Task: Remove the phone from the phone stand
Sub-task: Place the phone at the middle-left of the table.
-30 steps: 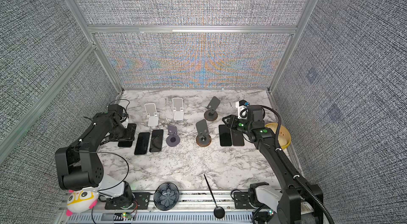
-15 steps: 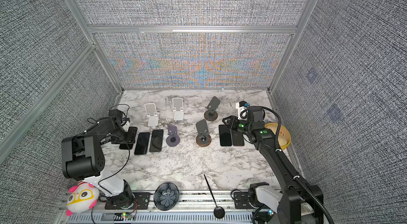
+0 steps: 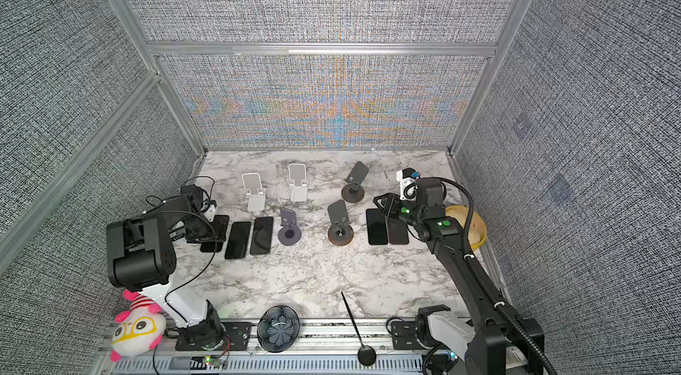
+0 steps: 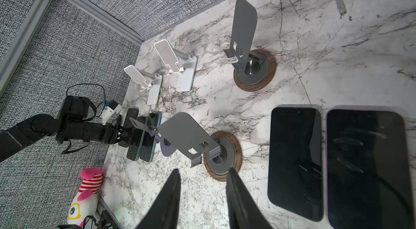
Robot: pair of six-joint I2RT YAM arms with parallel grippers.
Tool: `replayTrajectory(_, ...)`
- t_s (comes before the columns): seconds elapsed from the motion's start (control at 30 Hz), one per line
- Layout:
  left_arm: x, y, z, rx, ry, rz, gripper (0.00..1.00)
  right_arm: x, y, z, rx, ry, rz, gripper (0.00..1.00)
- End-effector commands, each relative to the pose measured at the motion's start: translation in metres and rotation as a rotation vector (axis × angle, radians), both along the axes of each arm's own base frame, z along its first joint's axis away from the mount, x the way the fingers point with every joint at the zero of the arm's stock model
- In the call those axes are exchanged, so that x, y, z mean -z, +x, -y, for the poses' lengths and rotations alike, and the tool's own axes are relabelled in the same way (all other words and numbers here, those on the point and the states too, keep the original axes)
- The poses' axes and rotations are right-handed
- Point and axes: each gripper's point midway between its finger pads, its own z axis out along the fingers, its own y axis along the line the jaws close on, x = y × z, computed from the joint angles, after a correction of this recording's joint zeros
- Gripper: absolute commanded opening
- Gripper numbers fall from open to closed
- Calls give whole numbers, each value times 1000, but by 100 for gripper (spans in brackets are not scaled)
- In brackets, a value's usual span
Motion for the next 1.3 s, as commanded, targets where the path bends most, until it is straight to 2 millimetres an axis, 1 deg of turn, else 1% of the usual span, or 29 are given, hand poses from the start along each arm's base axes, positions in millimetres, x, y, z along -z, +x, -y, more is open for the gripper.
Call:
replayTrajectory(0.0,2,-2,1,-10,-11,-15,37,3,-1,3,11,-11,-9,36)
replayTrajectory(0.07,2,-2,1,-10,-13,-17,47,3,-1,3,13,-11,-9,36)
replayTrajectory(0.1,2,-3,0,-12,-11,-19,54,3,-1,3,14,-12,-9,36)
replayTrajectory(0.13,2,-3,0,-8,-11,-22,59,2,-1,3,13,-11,-7,36)
replayTrajectory(0.23,1,-5,0,-2,-9,-28,66,1,-2,4,16,-12,-3,36)
replayTrajectory(0.27,0,-5,0,-1,-8,-25,67,1,-2,4,16,-14,-4,36)
replayTrajectory(0.33,0,-5,0,0,-7,-24,72,1,-3,6,22,-18,-2,36)
replayTrajectory(0.4,-1,-6,0,-1,-6,-27,83,2,-3,6,23,-21,-3,36)
replayTrajectory(0.43,-1,-6,0,-1,-7,-27,87,2,-2,6,24,-23,-3,36)
replayTrajectory(0.6,-6,-5,-2,-6,6,-14,92,3,-3,9,28,-34,-8,36)
replayTrajectory(0.7,-16,-2,-4,-10,21,2,92,4,-3,13,35,-50,-8,37)
replayTrajectory(0.77,-30,2,-8,-15,41,30,95,6,-3,18,46,-74,-10,38)
replayTrajectory(0.8,-42,6,-10,-22,55,59,96,6,-2,22,51,-91,-7,40)
replayTrajectory(0.87,-67,13,-12,-38,72,127,97,8,0,31,70,-130,-9,46)
replayTrajectory(0.93,-98,23,-9,-52,65,233,98,11,3,43,104,-170,-10,56)
replayTrajectory(0.97,-111,27,-6,-59,56,285,98,12,5,49,127,-188,-7,63)
replayTrajectory(1.0,-127,32,-2,-65,37,353,98,14,6,56,153,-211,-1,78)
replayTrajectory(1.03,-141,37,4,-60,10,422,98,15,8,63,179,-234,4,97)
replayTrajectory(1.07,-153,41,9,-59,-12,479,98,16,10,69,200,-256,14,99)
replayTrajectory(1.13,-175,48,18,-73,-48,607,98,19,14,83,262,-319,33,99)
replayTrajectory(1.23,-198,59,32,-98,-119,771,98,30,17,108,373,-408,47,99)
replayTrajectory(1.27,-200,62,36,-87,-131,811,98,34,18,114,392,-439,55,99)
